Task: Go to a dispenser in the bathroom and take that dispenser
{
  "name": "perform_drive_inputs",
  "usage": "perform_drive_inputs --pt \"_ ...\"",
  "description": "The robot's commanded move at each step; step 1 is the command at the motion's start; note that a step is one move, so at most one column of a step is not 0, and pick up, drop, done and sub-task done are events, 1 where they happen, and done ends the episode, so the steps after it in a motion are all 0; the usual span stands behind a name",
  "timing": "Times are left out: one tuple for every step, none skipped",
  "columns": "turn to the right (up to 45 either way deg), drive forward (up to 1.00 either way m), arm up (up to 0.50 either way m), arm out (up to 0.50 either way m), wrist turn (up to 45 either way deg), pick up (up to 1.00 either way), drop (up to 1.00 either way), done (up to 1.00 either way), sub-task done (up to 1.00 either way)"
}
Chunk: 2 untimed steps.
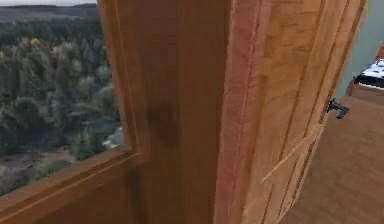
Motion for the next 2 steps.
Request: perform_drive_inputs --pt "45.0 0.00 0.00 0.00 0.0 0.00 0.00 0.00 0.00" --pt "0.0 0.75 0.00 0.00 0.0 0.00 0.00 0.00 0.00"
